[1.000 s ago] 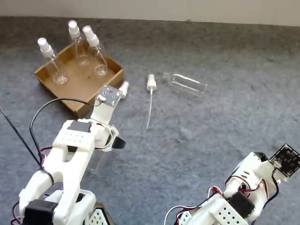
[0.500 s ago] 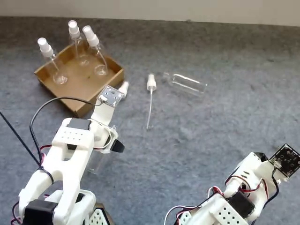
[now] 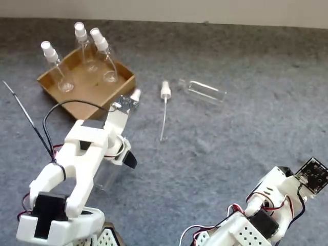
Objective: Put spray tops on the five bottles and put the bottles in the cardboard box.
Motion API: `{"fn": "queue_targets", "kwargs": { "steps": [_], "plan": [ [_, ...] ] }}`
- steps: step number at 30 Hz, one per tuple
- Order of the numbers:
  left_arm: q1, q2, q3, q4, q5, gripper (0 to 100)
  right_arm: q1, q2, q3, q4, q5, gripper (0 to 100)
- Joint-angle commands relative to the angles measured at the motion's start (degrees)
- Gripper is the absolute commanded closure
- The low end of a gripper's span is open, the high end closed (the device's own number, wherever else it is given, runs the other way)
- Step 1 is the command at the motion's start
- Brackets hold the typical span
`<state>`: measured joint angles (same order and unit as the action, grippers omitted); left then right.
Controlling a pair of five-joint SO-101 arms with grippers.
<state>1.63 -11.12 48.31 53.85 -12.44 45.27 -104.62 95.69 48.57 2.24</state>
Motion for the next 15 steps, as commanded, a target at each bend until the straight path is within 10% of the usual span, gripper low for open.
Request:
{"fn": "queue_targets", "kwargs": {
  "steps": [1, 9, 15],
  "plan": [
    [-0.75, 1.01, -3.12, 0.44, -0.53, 69, 0.48, -0.31, 8.92, 0.31, 0.53, 99.3],
    [-0.75, 0.48, -3.12, 2.64, -0.53, 69, 0.48, -0.31, 8.92, 0.31, 0.62, 99.3],
    [-0.75, 0.57, -3.12, 3.69, -0.53, 87, 0.31, -0.31, 8.92, 0.31, 0.62, 99.3]
  ]
}}
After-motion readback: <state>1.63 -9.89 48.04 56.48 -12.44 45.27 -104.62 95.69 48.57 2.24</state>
